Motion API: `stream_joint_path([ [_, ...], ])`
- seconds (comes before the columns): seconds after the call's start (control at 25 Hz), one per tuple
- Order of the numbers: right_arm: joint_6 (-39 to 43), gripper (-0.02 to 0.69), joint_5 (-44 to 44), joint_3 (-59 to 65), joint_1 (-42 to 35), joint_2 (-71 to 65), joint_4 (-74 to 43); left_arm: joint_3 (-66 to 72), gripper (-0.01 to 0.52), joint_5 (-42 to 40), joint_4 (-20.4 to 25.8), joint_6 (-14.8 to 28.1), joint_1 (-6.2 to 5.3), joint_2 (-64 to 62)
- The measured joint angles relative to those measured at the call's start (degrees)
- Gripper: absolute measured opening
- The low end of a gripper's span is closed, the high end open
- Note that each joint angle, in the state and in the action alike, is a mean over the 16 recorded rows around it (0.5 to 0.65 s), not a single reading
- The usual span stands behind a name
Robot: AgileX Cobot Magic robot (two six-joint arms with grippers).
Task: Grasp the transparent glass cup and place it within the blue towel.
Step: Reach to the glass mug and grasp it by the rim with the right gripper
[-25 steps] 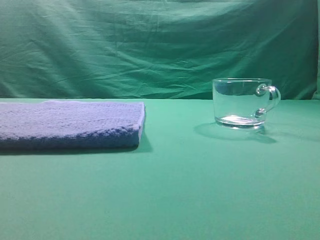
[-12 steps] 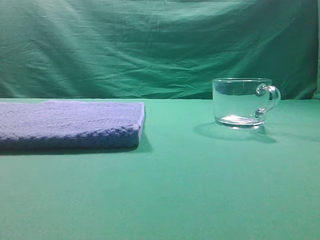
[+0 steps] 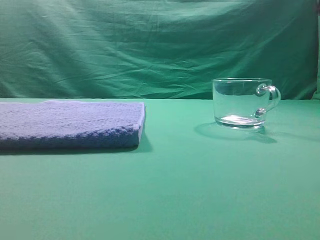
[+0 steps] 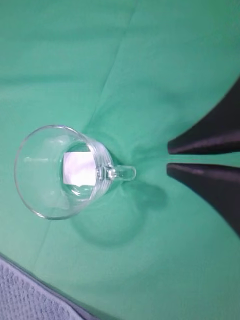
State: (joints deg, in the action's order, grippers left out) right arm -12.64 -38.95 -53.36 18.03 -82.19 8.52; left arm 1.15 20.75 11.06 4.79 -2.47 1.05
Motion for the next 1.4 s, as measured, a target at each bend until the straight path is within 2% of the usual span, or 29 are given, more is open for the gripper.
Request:
stream_joint_path([
  [0.16,-0.5,0.57,-0.3,-2.6,0.0,-5.7,0.6,0.0,0.0,0.0,0.0,0.0,0.0,0.0],
  [0.24,-0.9,0.591,0.3,-3.4,0.0,-8.2,0.7,0.0,0.0,0.0,0.0,0.0,0.0,0.0],
  [0.32,-1.5,0.583,1.2,-3.9,0.0,-10.3,0.9,0.0,0.0,0.0,0.0,0.0,0.0,0.0],
  [0.44,-2.4,0.516,3.0,-4.2,0.0,-12.7,0.9,0.0,0.0,0.0,0.0,0.0,0.0,0.0],
  [0.68,-5.0,0.316,6.4,-4.5,0.0,-15.5,1.0,0.0,0.0,0.0,0.0,0.0,0.0,0.0],
  [0.96,-6.9,0.135,6.0,-8.0,0.4,-16.2,1.4,0.0,0.0,0.0,0.0,0.0,0.0,0.0],
  [1.08,-7.3,0.102,5.0,-11.7,1.4,-16.3,1.7,0.0,0.0,0.0,0.0,0.0,0.0,0.0],
  [1.4,-7.5,0.101,1.3,-27.6,8.0,-18.7,2.2,0.0,0.0,0.0,0.0,0.0,0.0,0.0],
])
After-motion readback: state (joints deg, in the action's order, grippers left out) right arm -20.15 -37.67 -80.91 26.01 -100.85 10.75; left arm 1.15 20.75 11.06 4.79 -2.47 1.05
